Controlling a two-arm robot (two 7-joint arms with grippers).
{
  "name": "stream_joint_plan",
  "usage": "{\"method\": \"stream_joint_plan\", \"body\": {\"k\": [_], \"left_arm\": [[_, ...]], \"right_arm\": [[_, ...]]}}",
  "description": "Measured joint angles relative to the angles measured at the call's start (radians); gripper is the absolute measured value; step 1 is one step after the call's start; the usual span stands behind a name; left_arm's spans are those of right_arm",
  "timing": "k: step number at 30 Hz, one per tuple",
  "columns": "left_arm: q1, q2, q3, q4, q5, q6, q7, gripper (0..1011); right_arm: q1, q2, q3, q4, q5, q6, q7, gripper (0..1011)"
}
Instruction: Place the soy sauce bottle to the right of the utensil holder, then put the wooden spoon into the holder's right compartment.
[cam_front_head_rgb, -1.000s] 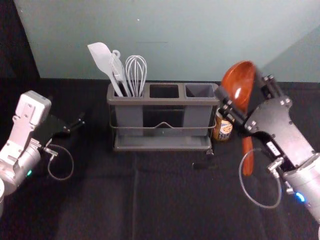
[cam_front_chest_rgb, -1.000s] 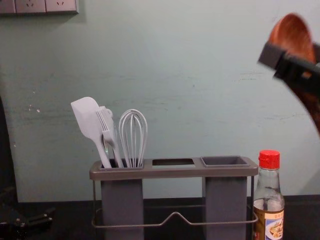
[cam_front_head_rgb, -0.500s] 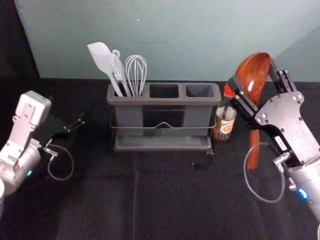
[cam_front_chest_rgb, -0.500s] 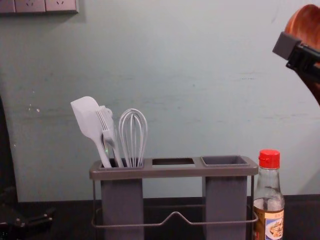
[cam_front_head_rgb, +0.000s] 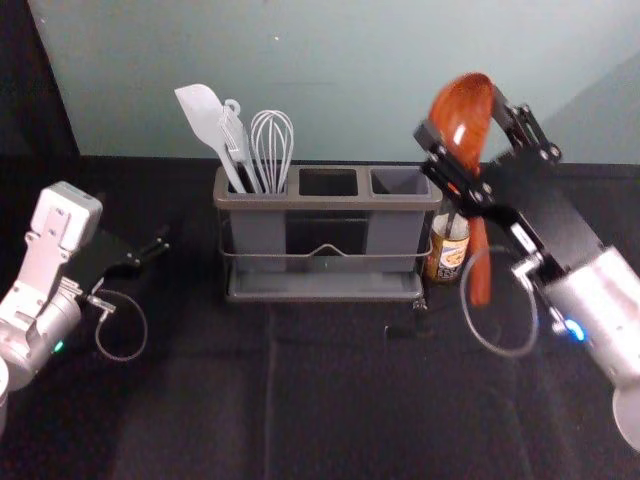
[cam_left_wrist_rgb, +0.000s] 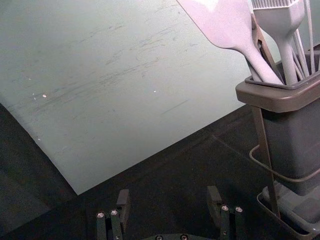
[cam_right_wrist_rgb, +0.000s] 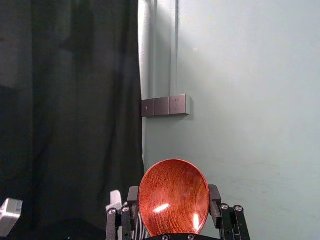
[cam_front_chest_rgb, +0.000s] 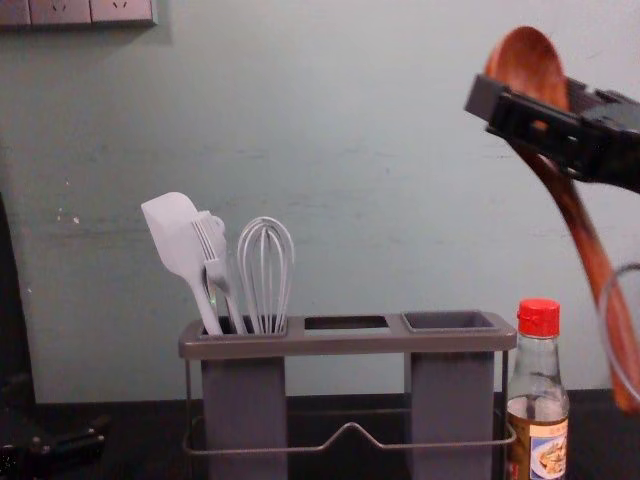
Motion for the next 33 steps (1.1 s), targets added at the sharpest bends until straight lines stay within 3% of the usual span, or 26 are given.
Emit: {"method": "stream_joint_plan", "body": {"k": [7, 17, 24, 33], "left_arm": [[0.0, 0.0, 0.0, 0.0, 0.0, 0.0, 0.0, 1005], [0.0, 0.0, 0.0, 0.0, 0.0, 0.0, 0.0, 1005], [0.0, 0.0, 0.0, 0.0, 0.0, 0.0, 0.0, 1005], [0.0, 0.0, 0.0, 0.0, 0.0, 0.0, 0.0, 1005]], "right_arm": [[0.147, -0.022, -0.052, 0.092, 0.01, 0.05, -0.001, 836], [0.319, -0.071, -0.113, 0.24, 0.002, 0.063, -0.011, 836], [0.404, -0.107, -0.133, 0.354, -0.006, 0.057, -0.022, 836], [0.493, -0.149, -0.13, 0.511, 0.004, 0.009, -0.015, 836]]}}
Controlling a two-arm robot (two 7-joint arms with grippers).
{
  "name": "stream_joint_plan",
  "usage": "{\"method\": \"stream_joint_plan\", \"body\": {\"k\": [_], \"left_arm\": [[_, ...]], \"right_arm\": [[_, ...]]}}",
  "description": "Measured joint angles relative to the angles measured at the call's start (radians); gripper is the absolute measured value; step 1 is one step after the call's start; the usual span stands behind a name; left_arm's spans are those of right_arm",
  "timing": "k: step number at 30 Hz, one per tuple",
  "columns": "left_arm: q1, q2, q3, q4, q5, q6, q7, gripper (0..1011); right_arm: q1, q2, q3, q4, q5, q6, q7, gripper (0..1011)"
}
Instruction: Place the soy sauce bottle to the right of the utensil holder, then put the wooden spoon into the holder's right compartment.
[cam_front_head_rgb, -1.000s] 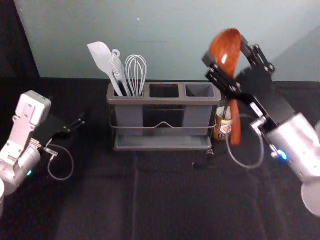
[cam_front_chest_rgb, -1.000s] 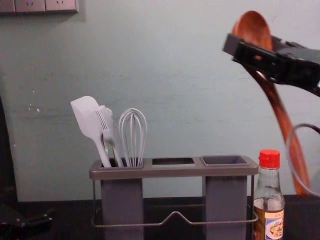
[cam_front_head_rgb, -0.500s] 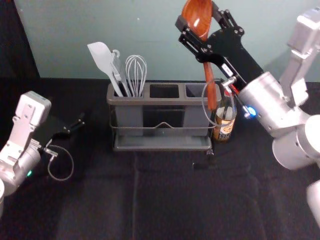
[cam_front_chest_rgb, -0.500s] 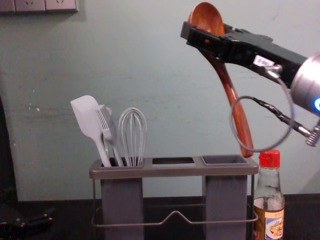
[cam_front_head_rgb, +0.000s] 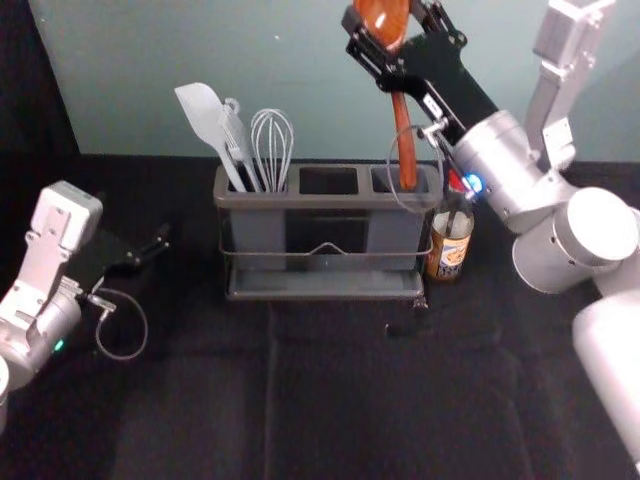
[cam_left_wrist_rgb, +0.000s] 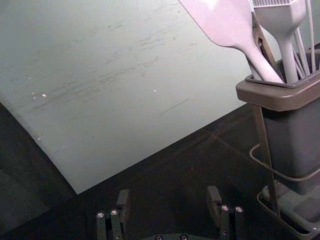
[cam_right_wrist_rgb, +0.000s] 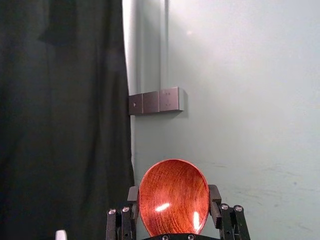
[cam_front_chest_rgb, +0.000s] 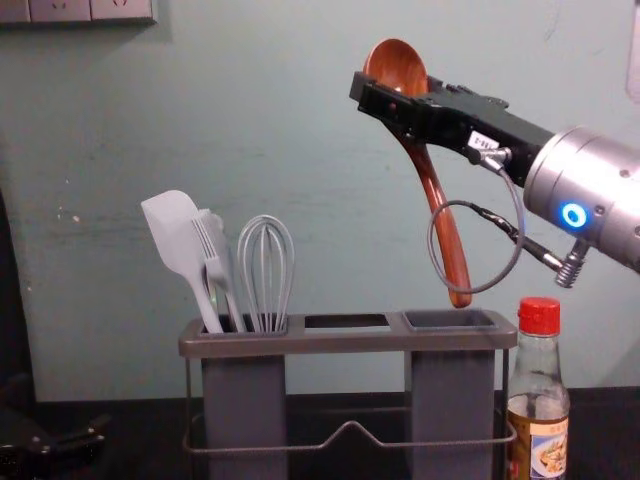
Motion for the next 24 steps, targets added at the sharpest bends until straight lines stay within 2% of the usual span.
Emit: {"method": "stream_joint_plan", "body": {"k": [13, 24], "left_arm": [[0.0, 0.0, 0.0, 0.0, 0.0, 0.0, 0.0, 1005], [0.0, 0.0, 0.0, 0.0, 0.0, 0.0, 0.0, 1005]], "right_arm": [[0.097, -0.062, 0.007, 0.219, 0.017, -0.088, 0.038, 836], [0.122, -0.087, 0.018, 0.319, 0.006, -0.137, 0.051, 836]]}}
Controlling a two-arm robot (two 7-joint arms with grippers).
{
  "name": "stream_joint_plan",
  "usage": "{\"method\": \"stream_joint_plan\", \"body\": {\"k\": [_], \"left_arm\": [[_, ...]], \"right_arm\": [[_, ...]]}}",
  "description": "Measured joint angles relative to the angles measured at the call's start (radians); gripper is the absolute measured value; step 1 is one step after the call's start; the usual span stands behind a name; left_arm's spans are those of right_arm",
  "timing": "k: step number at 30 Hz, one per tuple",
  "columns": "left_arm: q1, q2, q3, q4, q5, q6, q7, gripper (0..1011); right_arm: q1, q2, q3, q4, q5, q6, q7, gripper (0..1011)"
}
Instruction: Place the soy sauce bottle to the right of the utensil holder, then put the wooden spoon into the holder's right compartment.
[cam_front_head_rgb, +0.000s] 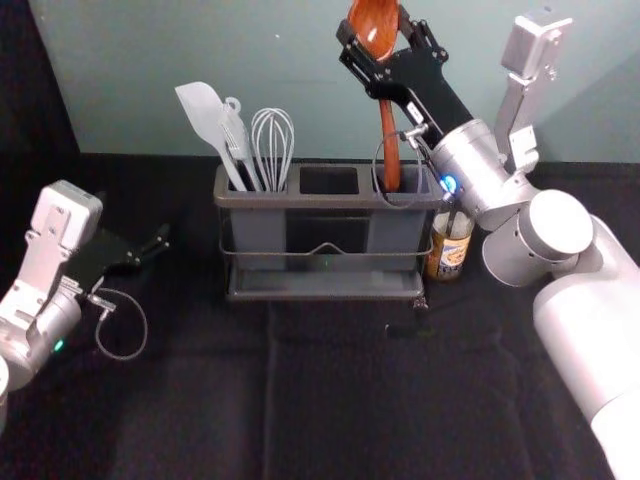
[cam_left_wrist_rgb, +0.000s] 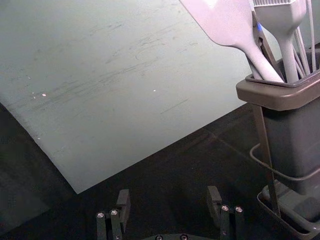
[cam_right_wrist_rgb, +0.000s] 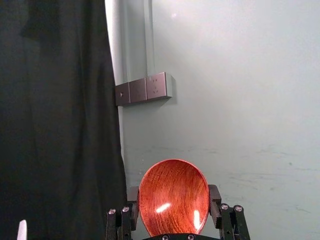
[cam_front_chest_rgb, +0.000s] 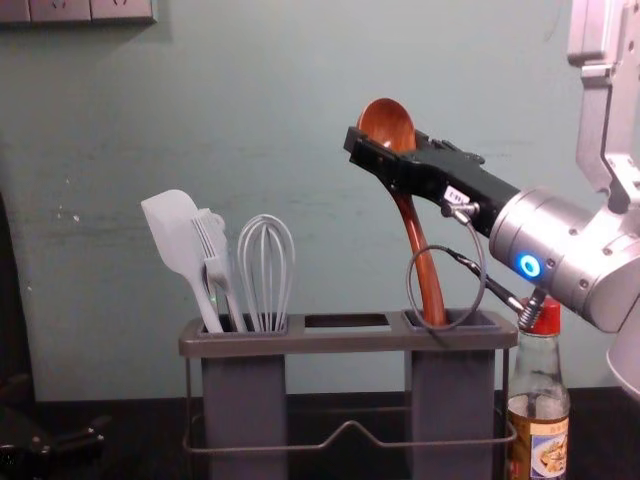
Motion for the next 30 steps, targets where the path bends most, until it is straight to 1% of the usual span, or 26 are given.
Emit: {"method": "stream_joint_plan", "body": {"k": [5, 11, 20, 24, 27, 30], "left_arm": [[0.0, 0.0, 0.0, 0.0, 0.0, 0.0, 0.0, 1005], [0.0, 0.0, 0.0, 0.0, 0.0, 0.0, 0.0, 1005], [0.0, 0.0, 0.0, 0.0, 0.0, 0.0, 0.0, 1005], [0.0, 0.0, 0.0, 0.0, 0.0, 0.0, 0.0, 1005], [0.0, 0.0, 0.0, 0.0, 0.0, 0.0, 0.0, 1005], [0.0, 0.0, 0.0, 0.0, 0.0, 0.0, 0.0, 1005]], "right_arm": [[-0.012, -0.001, 0.002, 0.005, -0.01, -0.011, 0.002, 836], [-0.051, 0.008, 0.006, -0.022, -0.019, -0.016, 0.007, 836], [-0.096, 0.019, 0.013, -0.05, -0.017, -0.026, 0.018, 836], [-0.111, 0.022, 0.016, -0.061, -0.013, -0.028, 0.023, 913], [-0.12, 0.023, 0.02, -0.067, 0.001, -0.027, 0.032, 998], [-0.125, 0.023, 0.025, -0.074, 0.011, -0.025, 0.033, 1002]]}}
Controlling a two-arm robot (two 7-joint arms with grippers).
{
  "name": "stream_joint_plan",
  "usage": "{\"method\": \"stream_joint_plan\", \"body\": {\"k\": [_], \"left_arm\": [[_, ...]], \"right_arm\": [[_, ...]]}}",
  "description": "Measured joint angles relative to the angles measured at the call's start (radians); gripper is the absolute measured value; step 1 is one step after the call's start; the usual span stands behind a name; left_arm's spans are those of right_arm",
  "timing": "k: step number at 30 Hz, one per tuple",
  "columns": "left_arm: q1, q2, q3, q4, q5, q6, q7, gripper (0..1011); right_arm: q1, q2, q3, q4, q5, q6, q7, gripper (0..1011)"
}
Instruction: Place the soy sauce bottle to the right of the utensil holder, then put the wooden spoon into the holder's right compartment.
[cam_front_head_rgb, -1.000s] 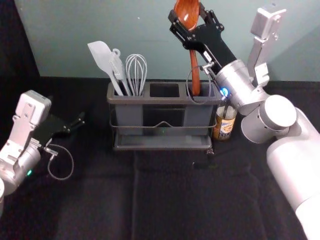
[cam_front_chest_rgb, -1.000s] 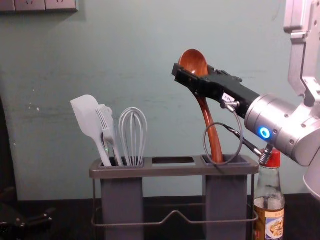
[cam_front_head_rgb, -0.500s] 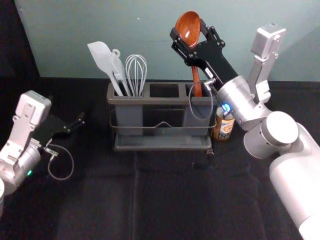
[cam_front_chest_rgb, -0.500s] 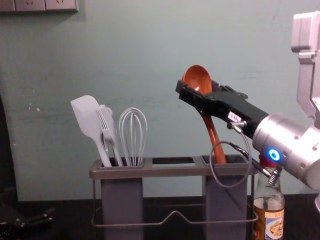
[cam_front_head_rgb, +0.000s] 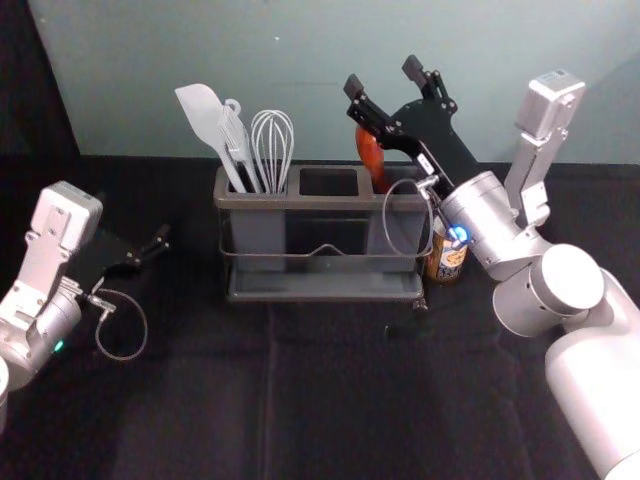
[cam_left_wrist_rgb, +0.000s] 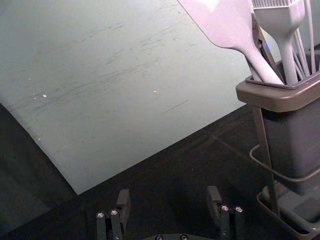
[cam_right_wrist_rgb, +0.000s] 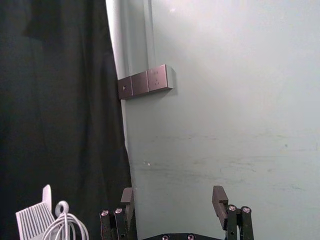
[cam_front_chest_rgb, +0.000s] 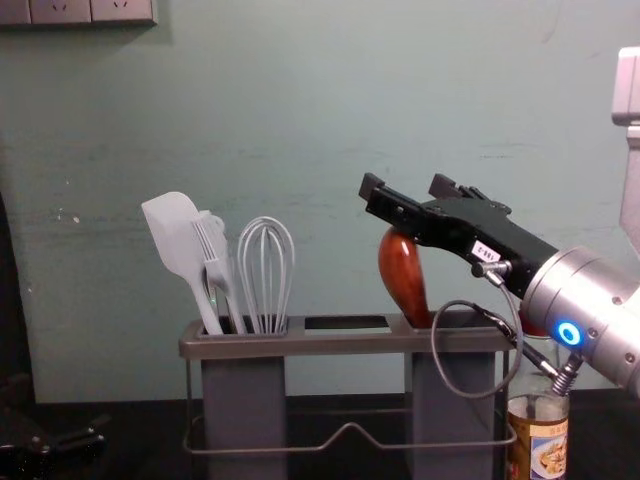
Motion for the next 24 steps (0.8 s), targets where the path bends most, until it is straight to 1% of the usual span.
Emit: {"method": "stream_joint_plan", "body": {"k": [13, 15, 16, 19, 23, 24], "left_arm": [[0.0, 0.0, 0.0, 0.0, 0.0, 0.0, 0.0, 1005], [0.0, 0.0, 0.0, 0.0, 0.0, 0.0, 0.0, 1005], [0.0, 0.0, 0.0, 0.0, 0.0, 0.0, 0.0, 1005], [0.0, 0.0, 0.0, 0.0, 0.0, 0.0, 0.0, 1005], [0.0, 0.0, 0.0, 0.0, 0.0, 0.0, 0.0, 1005], [0.0, 0.0, 0.0, 0.0, 0.0, 0.0, 0.0, 1005]], "right_arm": [[-0.009, 0.004, 0.004, -0.024, 0.008, 0.012, -0.002, 1003], [-0.02, 0.008, 0.005, -0.053, 0.01, 0.015, -0.007, 1003], [-0.02, 0.008, 0.005, -0.053, 0.01, 0.015, -0.007, 1002], [-0.047, 0.022, 0.009, -0.114, 0.001, 0.017, -0.024, 1002], [-0.077, 0.039, 0.019, -0.175, -0.001, 0.018, -0.034, 1003], [-0.092, 0.048, 0.026, -0.204, 0.001, 0.018, -0.038, 1003]]}}
